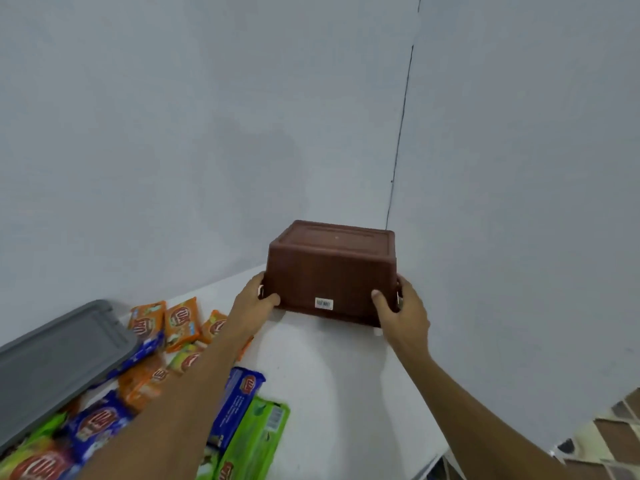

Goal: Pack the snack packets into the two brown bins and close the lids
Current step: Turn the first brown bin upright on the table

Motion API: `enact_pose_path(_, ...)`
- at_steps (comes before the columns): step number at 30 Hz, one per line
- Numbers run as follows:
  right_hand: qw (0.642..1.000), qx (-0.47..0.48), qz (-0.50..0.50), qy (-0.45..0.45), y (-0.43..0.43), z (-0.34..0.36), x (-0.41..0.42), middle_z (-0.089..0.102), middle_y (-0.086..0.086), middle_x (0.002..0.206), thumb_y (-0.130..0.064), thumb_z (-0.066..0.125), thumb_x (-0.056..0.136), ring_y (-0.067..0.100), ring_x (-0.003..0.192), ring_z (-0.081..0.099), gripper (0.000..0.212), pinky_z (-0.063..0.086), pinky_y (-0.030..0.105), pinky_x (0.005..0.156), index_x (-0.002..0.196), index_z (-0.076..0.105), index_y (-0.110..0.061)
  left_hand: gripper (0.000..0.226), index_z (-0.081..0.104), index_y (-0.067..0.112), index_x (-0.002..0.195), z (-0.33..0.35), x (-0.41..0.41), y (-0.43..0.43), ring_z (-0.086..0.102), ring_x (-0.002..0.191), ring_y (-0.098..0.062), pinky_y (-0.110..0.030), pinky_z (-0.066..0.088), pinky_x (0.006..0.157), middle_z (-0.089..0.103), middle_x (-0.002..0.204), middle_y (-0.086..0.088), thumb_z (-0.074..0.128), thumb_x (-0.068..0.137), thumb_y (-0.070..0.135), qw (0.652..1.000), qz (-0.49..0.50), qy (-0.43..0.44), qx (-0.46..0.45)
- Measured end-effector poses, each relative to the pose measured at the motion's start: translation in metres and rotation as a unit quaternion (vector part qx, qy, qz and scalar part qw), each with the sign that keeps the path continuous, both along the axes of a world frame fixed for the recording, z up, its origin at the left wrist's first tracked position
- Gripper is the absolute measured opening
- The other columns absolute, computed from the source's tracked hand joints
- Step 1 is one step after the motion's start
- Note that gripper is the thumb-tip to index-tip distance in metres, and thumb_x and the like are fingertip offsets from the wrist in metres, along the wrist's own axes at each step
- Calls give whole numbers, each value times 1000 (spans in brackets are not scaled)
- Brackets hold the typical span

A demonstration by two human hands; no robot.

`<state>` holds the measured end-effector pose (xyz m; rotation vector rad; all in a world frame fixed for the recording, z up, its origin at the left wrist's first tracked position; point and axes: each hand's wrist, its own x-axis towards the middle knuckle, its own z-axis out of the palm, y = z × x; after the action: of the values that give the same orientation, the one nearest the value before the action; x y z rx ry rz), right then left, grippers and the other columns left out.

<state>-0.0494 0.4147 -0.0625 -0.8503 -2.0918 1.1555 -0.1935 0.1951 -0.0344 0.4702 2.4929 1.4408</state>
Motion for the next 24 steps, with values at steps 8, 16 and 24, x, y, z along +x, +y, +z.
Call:
enact_pose_path(8,971,-72,129,186,43,88,-2,60,-4,121,-55,52,91,13,112,57,50,49,36,95,136,43,-36,55,45,28,141,61,45,-18,48,123,-8,-20,38,100,55,130,10,61,92,10,964,123,172,161)
enact_pose_path(16,967,152,189,-84,82,91,6,65,14,99,-34,43,100,34,95,59,32,47,40,82,103,59,-6,35,56,20,131,60,109,-24,60,100,-14,-26,45,83,67,109,1,50,96,14,956,175,231,41)
enact_pose_path(24,924,156,264,-228,84,60,13,64,19,109,-33,44,99,35,99,60,35,48,39,83,109,60,-3,52,34,11,148,22,143,-30,41,135,-29,-33,32,106,41,150,-13,45,98,16,971,145,114,-150)
